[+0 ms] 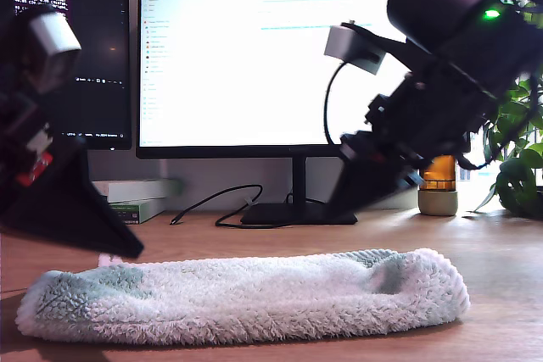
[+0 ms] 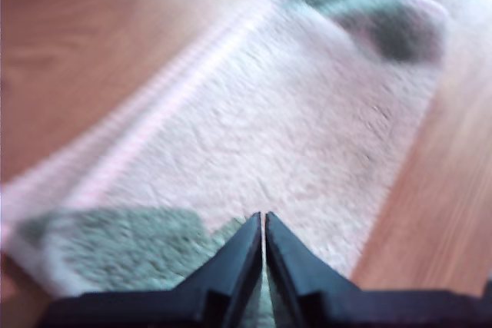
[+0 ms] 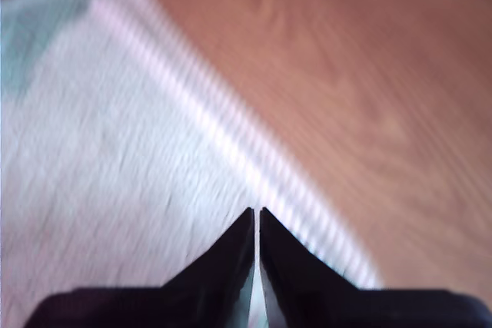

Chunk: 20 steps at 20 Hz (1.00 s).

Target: Fold the tea towel to a neat square and place it to the right

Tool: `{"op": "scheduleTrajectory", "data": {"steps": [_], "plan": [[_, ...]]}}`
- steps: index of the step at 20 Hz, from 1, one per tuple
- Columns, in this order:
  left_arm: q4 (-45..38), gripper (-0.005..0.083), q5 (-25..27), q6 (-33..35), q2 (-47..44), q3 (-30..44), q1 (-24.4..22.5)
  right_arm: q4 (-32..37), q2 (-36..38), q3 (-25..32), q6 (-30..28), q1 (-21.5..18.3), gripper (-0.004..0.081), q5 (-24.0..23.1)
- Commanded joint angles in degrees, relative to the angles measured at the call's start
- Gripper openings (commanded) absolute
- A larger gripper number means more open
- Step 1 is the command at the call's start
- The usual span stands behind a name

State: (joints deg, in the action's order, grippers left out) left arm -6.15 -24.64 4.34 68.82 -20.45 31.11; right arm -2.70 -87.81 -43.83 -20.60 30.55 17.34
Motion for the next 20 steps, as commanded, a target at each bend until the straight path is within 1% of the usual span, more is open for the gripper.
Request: {"op": "scheduleTrajectory", "data": {"steps": [1,3,5,8,11,13,15,17,20], "plan": [[-1.7,-0.0021,-1.1,0.1,1.0,0.6,0.2,-1.8,-1.9,-1.0,-1.7,-0.3,-0.0012,2.3],[-3.8,-0.0021,-2.7,-0.1,1.9,0.6,0.2,-3.2,-3.6,-2.3,-2.1,-0.3,-0.0012,4.6],[-6.2,-0.0021,-3.0,-1.2,3.7,0.5,0.2,-4.7,-5.4,-3.9,-2.1,-0.3,-0.0012,6.6],[-6.5,-0.0021,-4.3,-1.4,6.0,0.3,0.2,-6.0,-7.0,-5.6,-2.4,-0.4,-0.0012,6.7],[-5.1,-0.0021,-4.4,-1.4,6.3,0.2,0.1,-8.8,-7.2,-6.4,-3.9,-1.6,-0.0012,6.3],[-1.9,-0.0021,-2.4,-1.4,6.3,-0.9,0.0,-10.6,-7.2,-6.4,-4.9,-3.1,-0.0012,6.0],[2.1,-0.0021,0.1,-1.2,6.6,-2.2,0.0,-12.4,-7.2,-6.4,-5.5,-4.0,-0.0012,4.6],[2.3,-0.0021,0.8,-0.9,6.6,-2.3,0.0,-15.3,-7.2,-6.4,-7.5,-4.3,-0.0012,3.2],[2.7,-0.0021,3.4,-1.0,6.9,-2.5,0.0,-17.7,-7.2,-6.4,-8.2,-4.3,-0.0012,1.4]]}}
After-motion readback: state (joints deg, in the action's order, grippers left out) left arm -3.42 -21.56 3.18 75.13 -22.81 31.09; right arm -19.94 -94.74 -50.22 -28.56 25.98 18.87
